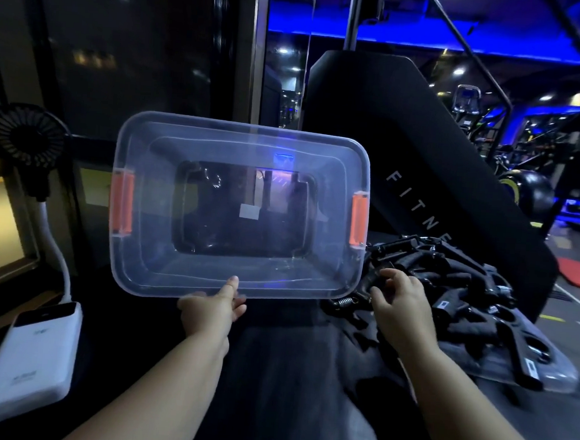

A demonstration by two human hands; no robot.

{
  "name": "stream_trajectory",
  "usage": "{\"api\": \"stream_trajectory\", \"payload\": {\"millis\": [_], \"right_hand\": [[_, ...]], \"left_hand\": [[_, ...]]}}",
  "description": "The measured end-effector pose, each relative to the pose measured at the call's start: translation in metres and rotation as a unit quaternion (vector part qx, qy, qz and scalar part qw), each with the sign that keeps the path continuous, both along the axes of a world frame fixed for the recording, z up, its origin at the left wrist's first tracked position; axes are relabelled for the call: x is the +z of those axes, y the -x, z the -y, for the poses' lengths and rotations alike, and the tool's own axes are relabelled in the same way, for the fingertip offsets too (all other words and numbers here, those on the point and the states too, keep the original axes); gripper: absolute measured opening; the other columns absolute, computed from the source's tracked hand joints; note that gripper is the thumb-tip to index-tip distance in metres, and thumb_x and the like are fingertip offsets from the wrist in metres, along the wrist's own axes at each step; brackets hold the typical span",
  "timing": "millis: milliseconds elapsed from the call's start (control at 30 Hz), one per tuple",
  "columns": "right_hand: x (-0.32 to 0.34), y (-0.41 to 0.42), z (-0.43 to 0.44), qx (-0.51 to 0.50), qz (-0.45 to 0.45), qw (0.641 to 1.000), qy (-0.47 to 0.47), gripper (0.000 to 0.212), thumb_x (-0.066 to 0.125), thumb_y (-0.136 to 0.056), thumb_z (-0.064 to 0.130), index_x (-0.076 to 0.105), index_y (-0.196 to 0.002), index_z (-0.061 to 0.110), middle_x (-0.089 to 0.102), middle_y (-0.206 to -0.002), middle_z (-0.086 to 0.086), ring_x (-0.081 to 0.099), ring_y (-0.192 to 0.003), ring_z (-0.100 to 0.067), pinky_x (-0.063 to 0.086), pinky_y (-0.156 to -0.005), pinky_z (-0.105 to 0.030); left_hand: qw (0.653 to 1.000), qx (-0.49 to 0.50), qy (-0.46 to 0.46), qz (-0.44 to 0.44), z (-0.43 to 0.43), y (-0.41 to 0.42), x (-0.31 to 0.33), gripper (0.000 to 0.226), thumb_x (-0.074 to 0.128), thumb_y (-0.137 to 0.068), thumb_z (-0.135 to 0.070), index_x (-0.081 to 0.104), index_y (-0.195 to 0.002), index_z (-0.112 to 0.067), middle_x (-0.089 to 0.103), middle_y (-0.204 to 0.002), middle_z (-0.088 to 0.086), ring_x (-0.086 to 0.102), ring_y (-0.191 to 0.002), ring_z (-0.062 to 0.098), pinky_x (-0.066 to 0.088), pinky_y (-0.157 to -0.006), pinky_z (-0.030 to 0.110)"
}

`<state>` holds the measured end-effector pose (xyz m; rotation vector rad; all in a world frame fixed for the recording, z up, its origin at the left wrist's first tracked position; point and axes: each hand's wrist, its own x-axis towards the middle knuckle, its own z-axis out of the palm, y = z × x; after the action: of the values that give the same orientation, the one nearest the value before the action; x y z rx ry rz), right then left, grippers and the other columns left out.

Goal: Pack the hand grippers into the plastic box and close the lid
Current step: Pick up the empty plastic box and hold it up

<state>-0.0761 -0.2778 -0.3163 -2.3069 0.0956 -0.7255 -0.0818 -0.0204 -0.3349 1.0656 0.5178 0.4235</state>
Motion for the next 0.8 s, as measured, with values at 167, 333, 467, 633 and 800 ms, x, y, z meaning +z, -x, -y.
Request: {"api": "stream_trajectory", "payload": {"millis": [167, 333, 467, 633, 800], "right_hand": [[-0.009, 0.0, 0.015, 0.017, -0.03, 0.983, 0.179, 0.032, 0.068, -0.081, 0.023, 0.068, -0.113, 0.019, 0.057, -0.115, -0.002, 0.051, -0.112, -0.027, 0.043, -0.096, -0.033], [-0.009, -0.006, 0.008, 0.012, -0.062, 0.959, 0.275, 0.044, 0.063, -0.085, 0.042, 0.057, -0.126, 0.028, 0.05, -0.134, 0.002, 0.043, -0.125, -0.024, 0.036, -0.102, -0.036], [-0.013, -0.013, 0.0, -0.026, -0.095, 0.939, 0.33, 0.048, 0.049, -0.088, 0.055, 0.046, -0.132, 0.036, 0.054, -0.13, 0.005, 0.044, -0.125, -0.023, 0.033, -0.099, -0.04], [-0.016, -0.017, -0.001, -0.026, -0.108, 0.934, 0.34, 0.04, 0.04, -0.095, 0.05, 0.038, -0.134, 0.045, 0.062, -0.116, 0.011, 0.047, -0.119, -0.017, 0.028, -0.096, -0.038], [-0.022, -0.012, 0.002, -0.029, -0.09, 0.936, 0.339, 0.04, 0.036, -0.097, 0.05, 0.035, -0.137, 0.049, 0.061, -0.122, 0.016, 0.046, -0.121, -0.013, 0.03, -0.094, -0.038]], "left_hand": [[1.0, 0.005, 0.013, 0.001, 0.009, 0.005, 0.003, 0.062, 0.07, -0.085, -0.01, 0.031, -0.131, -0.002, 0.064, -0.104, 0.025, 0.067, -0.072, 0.023, 0.055, -0.058, 0.027], [1.0, 0.009, 0.014, 0.004, 0.007, 0.007, 0.002, 0.067, 0.071, -0.085, -0.01, 0.028, -0.136, -0.001, 0.063, -0.104, 0.026, 0.067, -0.075, 0.026, 0.055, -0.058, 0.028], [1.0, 0.013, 0.002, 0.009, 0.006, 0.006, 0.0, 0.063, 0.072, -0.084, -0.012, 0.031, -0.131, -0.002, 0.064, -0.103, 0.025, 0.068, -0.073, 0.025, 0.058, -0.053, 0.026], [1.0, 0.017, -0.003, 0.012, 0.007, 0.005, 0.001, 0.058, 0.072, -0.084, -0.013, 0.034, -0.127, -0.003, 0.064, -0.096, 0.023, 0.067, -0.071, 0.025, 0.057, -0.058, 0.029], [1.0, 0.022, -0.012, 0.014, 0.007, 0.005, 0.0, 0.045, 0.072, -0.084, -0.014, 0.035, -0.11, -0.011, 0.064, -0.094, 0.021, 0.067, -0.069, 0.024, 0.057, -0.055, 0.028]]}}
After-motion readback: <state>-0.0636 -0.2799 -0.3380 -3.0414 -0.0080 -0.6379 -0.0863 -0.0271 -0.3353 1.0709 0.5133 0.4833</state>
